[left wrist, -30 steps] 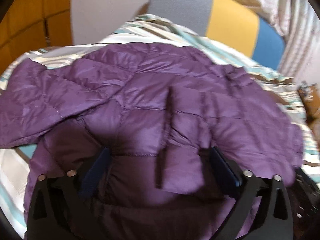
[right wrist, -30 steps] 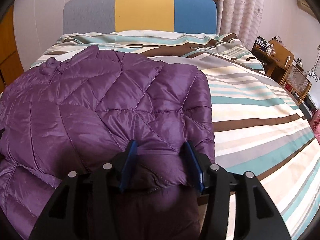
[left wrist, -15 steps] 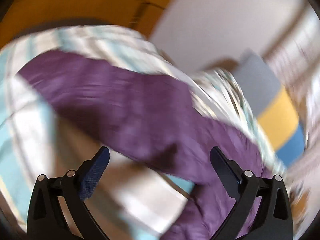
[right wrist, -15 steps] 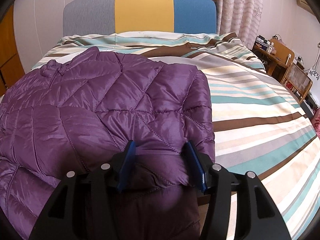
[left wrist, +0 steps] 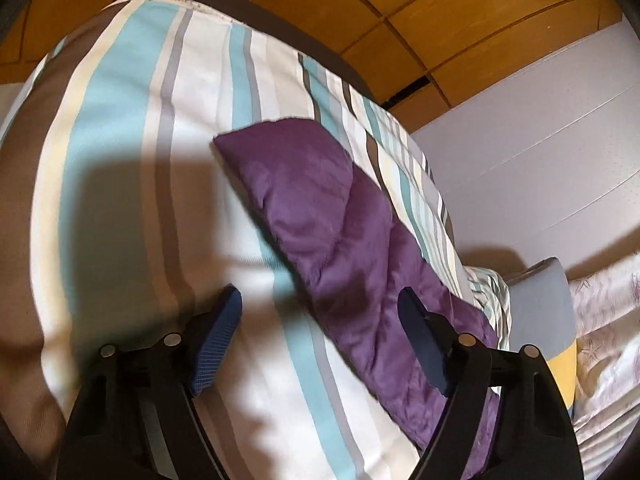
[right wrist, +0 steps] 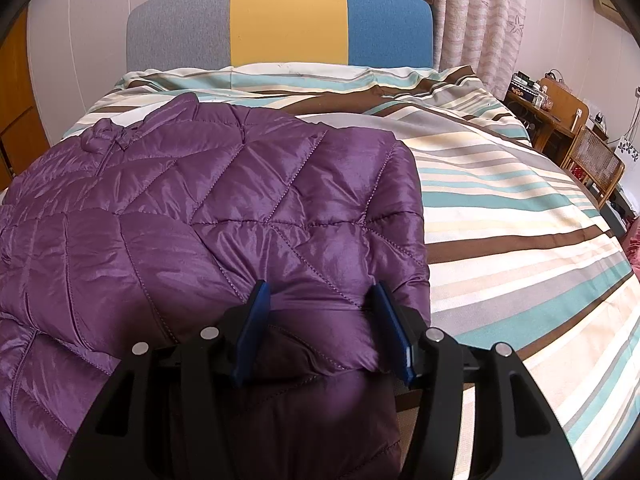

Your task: Fold large clothes

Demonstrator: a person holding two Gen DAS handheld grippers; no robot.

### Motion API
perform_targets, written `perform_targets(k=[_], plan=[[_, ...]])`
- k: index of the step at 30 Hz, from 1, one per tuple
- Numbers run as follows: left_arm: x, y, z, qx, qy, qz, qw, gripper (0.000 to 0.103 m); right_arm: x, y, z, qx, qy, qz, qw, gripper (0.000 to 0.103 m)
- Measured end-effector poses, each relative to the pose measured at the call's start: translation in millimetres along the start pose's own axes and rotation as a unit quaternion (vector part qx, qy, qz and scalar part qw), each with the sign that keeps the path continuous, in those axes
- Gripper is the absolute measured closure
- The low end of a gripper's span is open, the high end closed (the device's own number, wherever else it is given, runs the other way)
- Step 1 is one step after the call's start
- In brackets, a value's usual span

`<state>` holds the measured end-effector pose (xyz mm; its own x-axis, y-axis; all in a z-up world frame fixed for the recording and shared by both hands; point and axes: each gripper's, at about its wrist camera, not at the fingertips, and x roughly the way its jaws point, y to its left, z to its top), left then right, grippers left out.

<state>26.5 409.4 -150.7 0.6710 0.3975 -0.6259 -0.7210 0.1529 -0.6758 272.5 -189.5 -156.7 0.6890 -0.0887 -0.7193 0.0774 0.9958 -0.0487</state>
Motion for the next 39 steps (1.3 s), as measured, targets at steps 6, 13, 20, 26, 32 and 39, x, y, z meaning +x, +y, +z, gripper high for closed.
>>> perform_targets(k=[6,13,20,26,32,39], plan=[[22,-6,13,0.018,-0.008,0.04,0.999,0.066,0,-1,0,-0.001,0.0,-0.001,1.0,0.049],[-1,-34,7,0.051,-0.053,0.022,0.9971,0.092,0,-1,-1,-0.002,0.0,-0.002,1.0,0.048],[-46,-100,-34,0.194,-0.117,-0.026,0.9736,0.096,0,-1,-1,0.001,-0.001,0.001,1.0,0.048],[-60,-141,-79,0.269,-0.108,-0.08,0.9538,0.096,0,-1,0,0.003,-0.001,0.004,1.0,0.047],[-67,-174,-130,0.329,-0.083,-0.134,0.931,0.098,0,-1,0,0.004,-0.001,0.005,1.0,0.047],[-66,-203,-194,0.373,-0.041,-0.166,0.9121,0.098,0,-2,-1,0.006,-0.002,0.01,1.0,0.046]])
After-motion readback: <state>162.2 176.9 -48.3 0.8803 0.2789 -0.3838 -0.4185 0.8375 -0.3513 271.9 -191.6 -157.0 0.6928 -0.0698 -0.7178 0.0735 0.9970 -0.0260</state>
